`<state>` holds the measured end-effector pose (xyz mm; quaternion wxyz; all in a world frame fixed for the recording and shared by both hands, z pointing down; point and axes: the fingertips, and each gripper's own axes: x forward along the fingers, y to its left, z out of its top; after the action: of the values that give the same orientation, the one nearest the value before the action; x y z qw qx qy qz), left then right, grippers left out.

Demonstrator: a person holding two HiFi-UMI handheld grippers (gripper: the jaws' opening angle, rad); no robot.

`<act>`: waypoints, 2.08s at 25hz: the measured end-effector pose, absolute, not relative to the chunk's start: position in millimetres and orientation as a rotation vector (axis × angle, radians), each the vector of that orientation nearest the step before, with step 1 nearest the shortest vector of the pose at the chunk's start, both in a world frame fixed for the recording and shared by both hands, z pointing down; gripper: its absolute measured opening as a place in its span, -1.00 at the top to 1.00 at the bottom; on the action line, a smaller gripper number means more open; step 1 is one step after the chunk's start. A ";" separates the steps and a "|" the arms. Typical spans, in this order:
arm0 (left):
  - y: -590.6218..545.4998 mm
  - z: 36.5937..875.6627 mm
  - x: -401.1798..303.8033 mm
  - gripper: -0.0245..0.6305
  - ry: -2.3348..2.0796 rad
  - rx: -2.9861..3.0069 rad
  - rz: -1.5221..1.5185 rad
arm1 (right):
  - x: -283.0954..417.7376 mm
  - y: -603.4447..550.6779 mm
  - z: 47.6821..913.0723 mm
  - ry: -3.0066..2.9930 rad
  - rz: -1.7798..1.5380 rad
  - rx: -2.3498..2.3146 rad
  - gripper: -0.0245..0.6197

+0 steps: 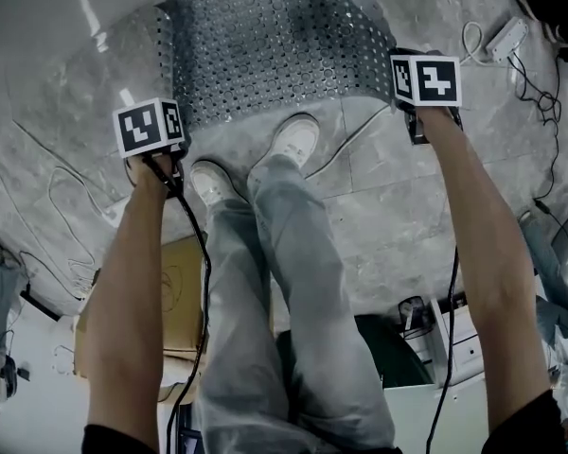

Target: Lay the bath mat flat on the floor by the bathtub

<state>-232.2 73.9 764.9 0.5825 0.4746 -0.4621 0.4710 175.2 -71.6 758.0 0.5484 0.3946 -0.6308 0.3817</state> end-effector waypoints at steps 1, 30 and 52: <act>76.6 765.1 -230.6 0.46 -1.072 1.105 1.099 | 175.8 -70.6 758.1 -1.491 0.902 0.933 0.82; 41.4 712.8 -133.0 0.55 -0.940 1.252 0.939 | 167.8 -32.5 704.5 -1.464 0.972 1.028 0.90; 102.6 667.4 -209.8 0.91 -0.969 1.275 1.017 | 123.2 27.6 667.9 -1.450 1.009 0.999 0.90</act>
<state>-209.8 102.6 667.4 0.5829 0.5460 -0.4151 0.4356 123.2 27.6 667.9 0.5279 0.4181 -0.6067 0.4224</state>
